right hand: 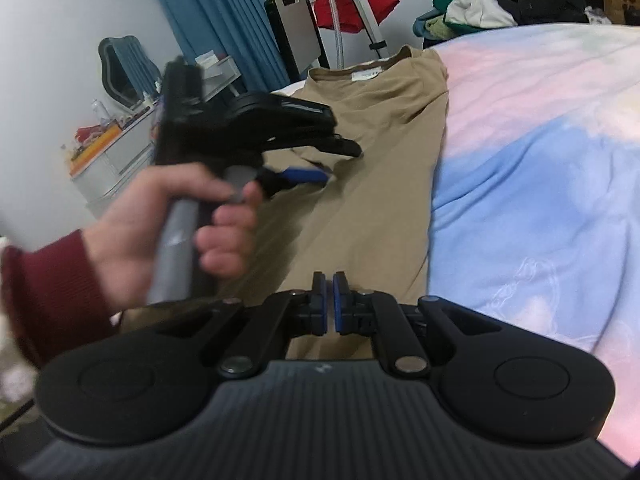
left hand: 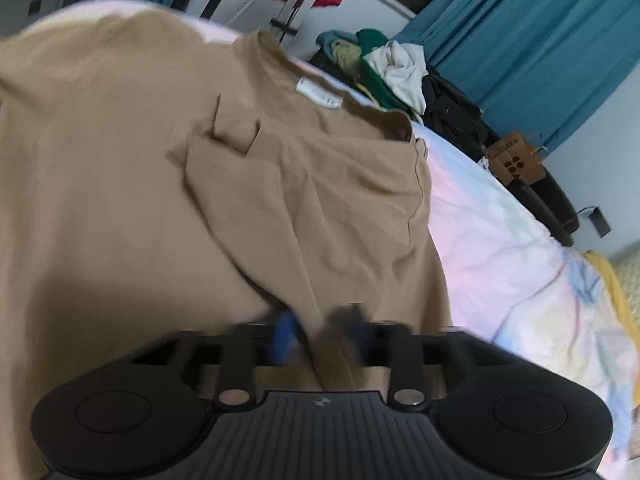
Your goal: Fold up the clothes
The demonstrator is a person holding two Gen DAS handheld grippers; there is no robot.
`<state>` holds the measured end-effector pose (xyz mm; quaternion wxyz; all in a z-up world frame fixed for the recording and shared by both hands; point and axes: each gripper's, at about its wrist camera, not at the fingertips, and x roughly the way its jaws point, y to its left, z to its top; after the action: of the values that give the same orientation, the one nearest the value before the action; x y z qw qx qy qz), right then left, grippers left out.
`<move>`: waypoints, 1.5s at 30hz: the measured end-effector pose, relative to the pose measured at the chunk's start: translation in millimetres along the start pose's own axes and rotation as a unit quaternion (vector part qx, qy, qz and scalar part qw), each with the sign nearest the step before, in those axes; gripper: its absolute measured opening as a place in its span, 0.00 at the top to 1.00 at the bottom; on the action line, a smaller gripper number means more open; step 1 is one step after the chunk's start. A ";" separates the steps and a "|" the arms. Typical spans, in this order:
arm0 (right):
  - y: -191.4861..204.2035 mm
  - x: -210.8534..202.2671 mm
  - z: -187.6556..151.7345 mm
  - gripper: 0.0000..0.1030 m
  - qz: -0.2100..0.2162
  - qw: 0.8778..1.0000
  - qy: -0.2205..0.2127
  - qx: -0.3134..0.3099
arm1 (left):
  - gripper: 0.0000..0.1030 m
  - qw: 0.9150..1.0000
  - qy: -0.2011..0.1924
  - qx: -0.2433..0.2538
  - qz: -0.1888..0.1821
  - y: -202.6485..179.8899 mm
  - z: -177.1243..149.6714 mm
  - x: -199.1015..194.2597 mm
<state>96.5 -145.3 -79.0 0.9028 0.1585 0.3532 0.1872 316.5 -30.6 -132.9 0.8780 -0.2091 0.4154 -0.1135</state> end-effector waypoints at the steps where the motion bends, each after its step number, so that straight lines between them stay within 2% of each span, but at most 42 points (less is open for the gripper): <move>1: -1.1 0.7 -1.1 0.92 0.002 1.000 0.005 0.004 | 0.96 1.000 -0.001 0.012 0.000 -2.8 4.5 -0.4; 5: -0.2 8.7 -5.0 0.92 -0.001 1.000 0.029 0.002 | 0.98 0.996 -0.021 0.082 0.013 -19.2 25.0 -10.7; 7: 3.2 11.8 -5.2 0.92 0.001 0.999 0.032 -0.004 | 0.98 0.995 -0.032 0.095 0.028 -25.4 38.6 -16.7; 9: 5.9 14.2 -5.4 0.92 -0.001 0.999 0.034 -0.010 | 0.98 0.993 -0.038 0.098 0.062 -26.6 50.2 -15.2; 14: 3.2 17.7 -7.1 0.92 -0.003 0.999 0.038 -0.007 | 0.97 0.988 -0.005 0.113 0.102 -10.8 43.6 6.5; 17: 2.9 14.2 -8.8 0.92 -0.004 0.999 0.035 -0.004 | 0.84 0.994 -0.016 0.076 0.078 11.0 34.8 -4.2; 20: 2.3 11.7 -9.2 0.92 -0.005 1.000 0.030 -0.001 | 0.61 0.997 -0.034 0.025 0.061 42.0 32.2 -34.3; 22: 1.0 10.9 -8.7 0.92 -0.004 1.000 0.024 0.004 | 0.40 0.997 -0.050 -0.008 0.053 66.9 34.9 -57.4; 23: 0.3 10.0 -8.3 0.92 -0.004 1.000 0.021 0.007 | 0.35 0.996 -0.061 -0.023 0.056 81.1 35.3 -71.9; 25: -0.4 8.7 -7.3 0.92 -0.007 1.000 0.015 0.011 | 0.20 0.992 -0.086 -0.064 0.071 120.2 37.2 -102.3; 27: -1.9 8.5 -5.4 0.92 -0.011 1.000 0.012 0.013 | 0.18 0.987 -0.104 -0.100 0.077 154.5 39.2 -126.9; 30: -3.5 10.2 -4.0 0.92 -0.017 1.000 0.010 0.019 | 0.07 0.974 -0.132 -0.163 0.087 205.2 41.0 -148.3; 31: -3.2 11.4 -3.6 0.92 -0.020 1.000 0.010 0.019 | 0.06 0.969 -0.138 -0.185 0.087 220.0 42.0 -151.3; 34: -0.6 15.2 -2.8 0.92 -0.027 1.000 0.007 0.014 | 0.05 0.962 -0.148 -0.217 0.071 243.7 47.6 -143.3; 37: 8.4 19.5 -3.7 0.88 -0.051 0.999 -0.002 -0.011 | 0.05 0.965 -0.172 -0.185 0.076 244.2 57.5 -126.7; 38: 11.5 19.9 -4.6 0.81 -0.059 0.998 -0.007 -0.019 | 0.05 0.965 -0.179 -0.173 0.081 243.4 61.2 -121.1; 39: 14.1 20.5 -5.2 0.68 -0.062 0.998 -0.012 -0.026 | 0.05 0.966 -0.186 -0.157 0.085 242.0 65.6 -115.2; 41: 19.2 23.0 -5.6 0.56 -0.064 0.997 -0.022 -0.038 | 0.08 0.966 -0.196 -0.133 0.101 236.0 76.2 -101.9; 44: 26.7 29.4 -5.5 0.55 -0.074 0.995 -0.028 -0.062 | 0.24 0.963 -0.209 -0.109 0.130 227.3 89.0 -87.2; 45: 28.3 31.9 -5.4 0.55 -0.078 0.994 -0.028 -0.069 | 0.36 0.963 -0.210 -0.097 0.141 222.1 95.6 -82.0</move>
<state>108.1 -105.2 -89.4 0.9331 0.0728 0.3252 0.1355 344.9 223.0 -125.2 0.9283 -0.2513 0.2556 0.0989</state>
